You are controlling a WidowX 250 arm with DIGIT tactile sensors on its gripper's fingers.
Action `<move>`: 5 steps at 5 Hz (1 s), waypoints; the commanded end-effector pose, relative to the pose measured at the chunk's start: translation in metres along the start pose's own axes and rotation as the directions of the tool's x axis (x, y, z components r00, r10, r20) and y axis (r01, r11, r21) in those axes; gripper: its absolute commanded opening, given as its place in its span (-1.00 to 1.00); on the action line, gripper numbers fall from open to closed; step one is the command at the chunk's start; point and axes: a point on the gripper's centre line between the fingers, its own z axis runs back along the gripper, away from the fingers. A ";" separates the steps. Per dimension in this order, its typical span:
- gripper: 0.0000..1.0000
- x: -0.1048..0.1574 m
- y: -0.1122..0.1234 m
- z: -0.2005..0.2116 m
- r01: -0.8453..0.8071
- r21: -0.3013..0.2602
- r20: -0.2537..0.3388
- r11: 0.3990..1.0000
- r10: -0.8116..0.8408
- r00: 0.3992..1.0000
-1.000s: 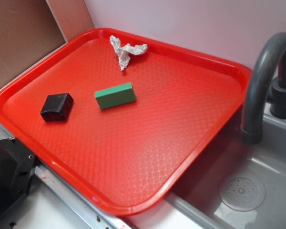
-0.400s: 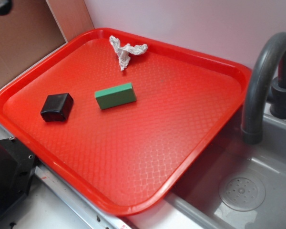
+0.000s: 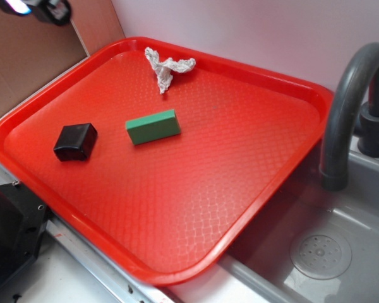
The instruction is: Grab the white paper.
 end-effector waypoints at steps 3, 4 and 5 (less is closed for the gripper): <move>1.00 0.074 0.001 -0.073 0.238 -0.026 0.148 0.971 -0.232 0.961; 1.00 0.083 -0.002 -0.087 0.227 0.012 0.151 0.974 -0.226 0.962; 1.00 0.095 -0.001 -0.104 0.217 0.013 0.131 0.976 -0.217 0.967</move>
